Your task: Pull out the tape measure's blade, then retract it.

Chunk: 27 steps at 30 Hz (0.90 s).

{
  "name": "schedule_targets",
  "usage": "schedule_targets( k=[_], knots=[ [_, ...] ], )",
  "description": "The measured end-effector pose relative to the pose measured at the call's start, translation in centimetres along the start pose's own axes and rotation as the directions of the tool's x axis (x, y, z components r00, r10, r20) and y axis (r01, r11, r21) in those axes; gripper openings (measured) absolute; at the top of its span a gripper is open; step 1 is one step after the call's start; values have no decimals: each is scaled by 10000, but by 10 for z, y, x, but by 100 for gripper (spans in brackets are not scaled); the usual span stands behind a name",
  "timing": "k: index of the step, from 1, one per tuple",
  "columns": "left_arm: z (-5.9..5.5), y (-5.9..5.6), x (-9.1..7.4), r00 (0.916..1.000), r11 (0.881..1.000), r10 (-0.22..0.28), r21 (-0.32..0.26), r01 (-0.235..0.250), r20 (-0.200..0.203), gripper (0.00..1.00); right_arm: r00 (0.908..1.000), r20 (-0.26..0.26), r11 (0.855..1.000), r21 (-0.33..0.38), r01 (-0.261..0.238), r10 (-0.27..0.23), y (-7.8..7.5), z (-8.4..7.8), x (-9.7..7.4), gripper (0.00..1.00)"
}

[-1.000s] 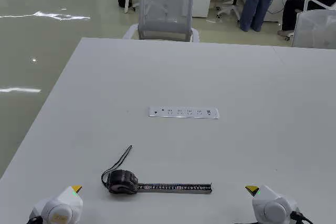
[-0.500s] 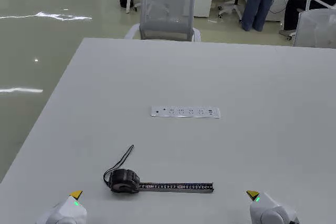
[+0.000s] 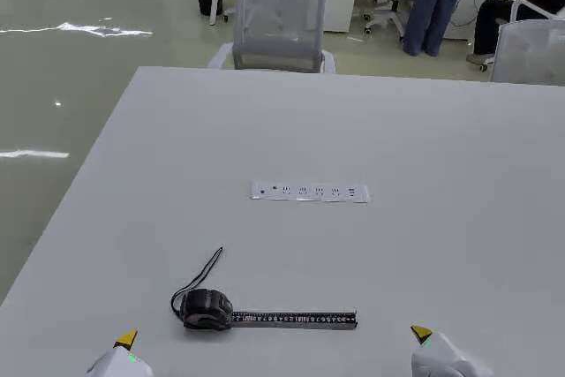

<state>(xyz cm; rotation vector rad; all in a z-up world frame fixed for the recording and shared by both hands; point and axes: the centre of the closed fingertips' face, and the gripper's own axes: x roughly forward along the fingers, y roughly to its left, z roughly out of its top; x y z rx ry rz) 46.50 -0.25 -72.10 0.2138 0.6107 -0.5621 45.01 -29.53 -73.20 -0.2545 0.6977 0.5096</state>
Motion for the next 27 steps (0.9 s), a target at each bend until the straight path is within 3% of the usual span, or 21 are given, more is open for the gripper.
schedule_targets(
  k=[7, 14, 23, 25, 27],
  knots=[
    [2, -4, 1, 9986, 9977, 528, -421, -525, 67, 98, 9997, -22, 9994, 238, 243, -242, 10, -2, -2, 97],
    [3, -10, 4, 9973, 9942, 735, -790, -729, 49, 97, 9990, 165, 9982, 428, 412, -419, 19, 0, -4, 97],
    [5, -8, 5, 9884, 9811, 1507, -1255, -1474, 180, 99, 9977, 386, 9955, 792, 517, -549, 29, 2, -5, 96],
    [11, -7, 6, 9834, 9717, 1748, -1699, -1642, 494, 99, 9971, 606, 9946, 957, 391, -450, 32, 5, -4, 97],
    [11, -8, 7, 9834, 9690, 1770, -1820, -1671, 392, 99, 9970, 680, 9944, 1008, 308, -378, 35, 5, -4, 97]
  ],
)
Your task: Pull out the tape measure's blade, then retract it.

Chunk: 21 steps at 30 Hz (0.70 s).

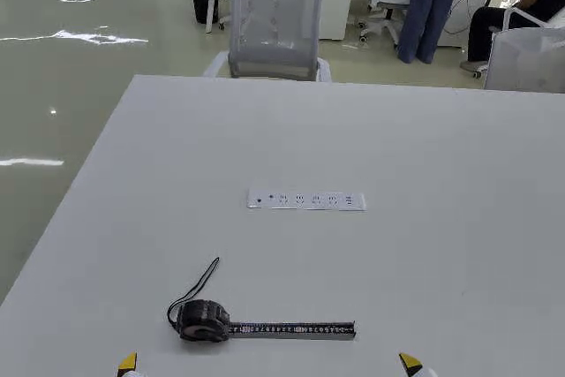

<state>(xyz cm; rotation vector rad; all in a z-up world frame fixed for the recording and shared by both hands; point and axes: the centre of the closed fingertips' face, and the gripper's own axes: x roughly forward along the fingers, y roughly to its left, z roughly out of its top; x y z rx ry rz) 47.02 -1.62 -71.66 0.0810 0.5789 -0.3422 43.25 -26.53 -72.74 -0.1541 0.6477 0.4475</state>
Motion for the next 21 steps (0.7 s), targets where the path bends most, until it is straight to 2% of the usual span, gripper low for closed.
schedule_targets(
  k=[4, 10, 12, 15, 21],
  knots=[
    [0, -3, 3, 9998, 9998, 199, 83, -199, 21, 99, 9999, 109, 9998, -130, -125, 126, 5, 2, 0, 98],
    [1, 0, 9, 9990, 9990, 449, 80, -449, -11, 99, 9996, 257, 9995, -291, -130, 137, 8, 5, 2, 99],
    [3, 2, 10, 9978, 9976, 667, 161, -667, 49, 99, 9997, 223, 9994, -312, -119, 126, 7, 5, 3, 100],
    [6, 0, 15, 9979, 9978, 628, -213, -625, 144, 99, 9997, 178, 9991, -369, -185, 191, 8, 3, 6, 100],
    [3, 5, 23, 9972, 9965, 707, -421, -717, -257, 95, 9987, 182, 9970, -619, -458, 470, 11, 2, 8, 100]
  ],
)
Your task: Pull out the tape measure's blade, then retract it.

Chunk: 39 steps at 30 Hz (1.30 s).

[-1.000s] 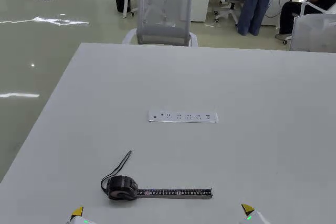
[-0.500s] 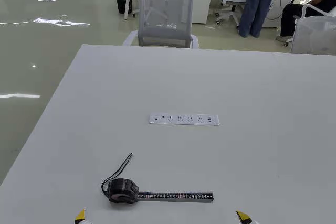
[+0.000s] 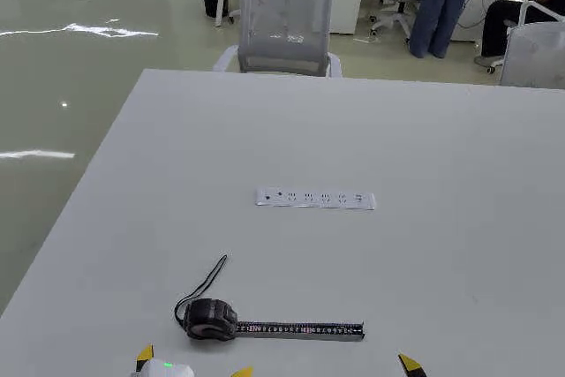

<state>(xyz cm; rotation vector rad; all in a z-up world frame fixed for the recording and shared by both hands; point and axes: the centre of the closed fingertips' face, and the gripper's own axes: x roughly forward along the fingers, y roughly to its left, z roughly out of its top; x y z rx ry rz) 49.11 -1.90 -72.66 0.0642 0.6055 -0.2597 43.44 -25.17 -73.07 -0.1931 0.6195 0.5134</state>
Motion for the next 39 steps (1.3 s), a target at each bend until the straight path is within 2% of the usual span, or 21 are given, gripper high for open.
schedule_targets(
  k=[1, 2, 5, 10, 13, 17, 25, 32, 39],
  knots=[
    [0, 1, 0, 10000, 10000, 48, -28, -48, -16, 95, 10000, 58, 10000, -55, -39, 39, 0, 0, 0, 100],
    [0, 3, 2, 9999, 9999, 99, -38, -99, -50, 94, 9990, 412, 9994, -314, -134, 147, 1, 6, 1, 100],
    [-1, 8, 5, 9997, 9997, 219, -123, -221, -137, 94, 9983, 461, 9989, -330, -341, 356, 4, 6, 1, 99],
    [-2, 7, 10, 9990, 9998, 52, -201, -61, -437, 91, 9959, 596, 9963, -583, -638, 673, 3, 9, 4, 97],
    [-2, 5, 13, 9985, 9999, -42, -170, 33, -553, 90, 9958, 534, 9951, -692, -710, 748, -2, 9, 8, 95],
    [1, 11, 18, 9985, 9997, 204, -152, -212, -509, 90, 9950, 511, 9935, -796, -818, 860, -9, 9, 11, 92],
    [-1, 8, 32, 9963, 9999, 10, -156, -24, -865, 88, 9902, 230, 9858, -1000, -1346, 1375, -18, 2, 21, 85],
    [2, 9, 43, 9966, 9998, 86, -174, -100, -815, 88, 9834, 22, 9747, -1329, -1798, 1817, -24, 1, 28, 78],
    [3, 11, 49, 9960, 9999, 116, -93, -125, -885, 87, 9794, -191, 9651, -1677, -2011, 2008, -32, -3, 35, 72]
  ],
)
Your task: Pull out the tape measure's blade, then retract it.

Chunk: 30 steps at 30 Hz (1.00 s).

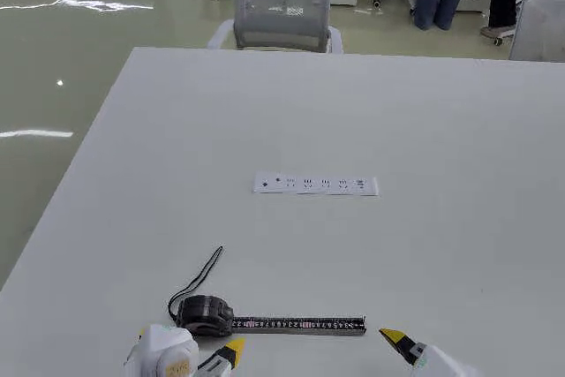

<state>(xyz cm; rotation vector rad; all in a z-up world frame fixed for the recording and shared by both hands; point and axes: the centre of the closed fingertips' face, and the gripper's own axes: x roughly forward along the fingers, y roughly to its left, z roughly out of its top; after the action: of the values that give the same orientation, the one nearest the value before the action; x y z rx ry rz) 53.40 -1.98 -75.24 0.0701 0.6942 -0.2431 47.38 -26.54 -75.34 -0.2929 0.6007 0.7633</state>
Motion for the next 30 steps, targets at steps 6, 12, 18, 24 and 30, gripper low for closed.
schedule_targets(
  k=[6, 12, 18, 24, 30],
  knots=[
    [2, 3, 6, 10000, 10000, 65, 4, -65, 5, 87, 9996, -190, 9994, -282, -190, 184, -11, -4, 5, 67],
    [4, 7, 12, 9999, 9999, 114, -100, -114, 6, 86, 9986, -307, 9977, -510, -457, 442, -19, -6, 10, 64],
    [6, 11, 15, 9999, 9998, 148, -97, -148, 34, 86, 9959, -226, 9941, -621, -892, 880, -25, -5, 14, 59],
    [8, 12, 18, 9997, 9998, 201, -93, -200, 127, 86, 9922, -308, 9864, -1087, -1234, 1207, -34, -1, 21, 57],
    [8, 14, 22, 9996, 9995, 267, -164, -266, 103, 85, 9850, -460, 9740, -1482, -1715, 1665, -42, 1, 26, 51]
  ],
)
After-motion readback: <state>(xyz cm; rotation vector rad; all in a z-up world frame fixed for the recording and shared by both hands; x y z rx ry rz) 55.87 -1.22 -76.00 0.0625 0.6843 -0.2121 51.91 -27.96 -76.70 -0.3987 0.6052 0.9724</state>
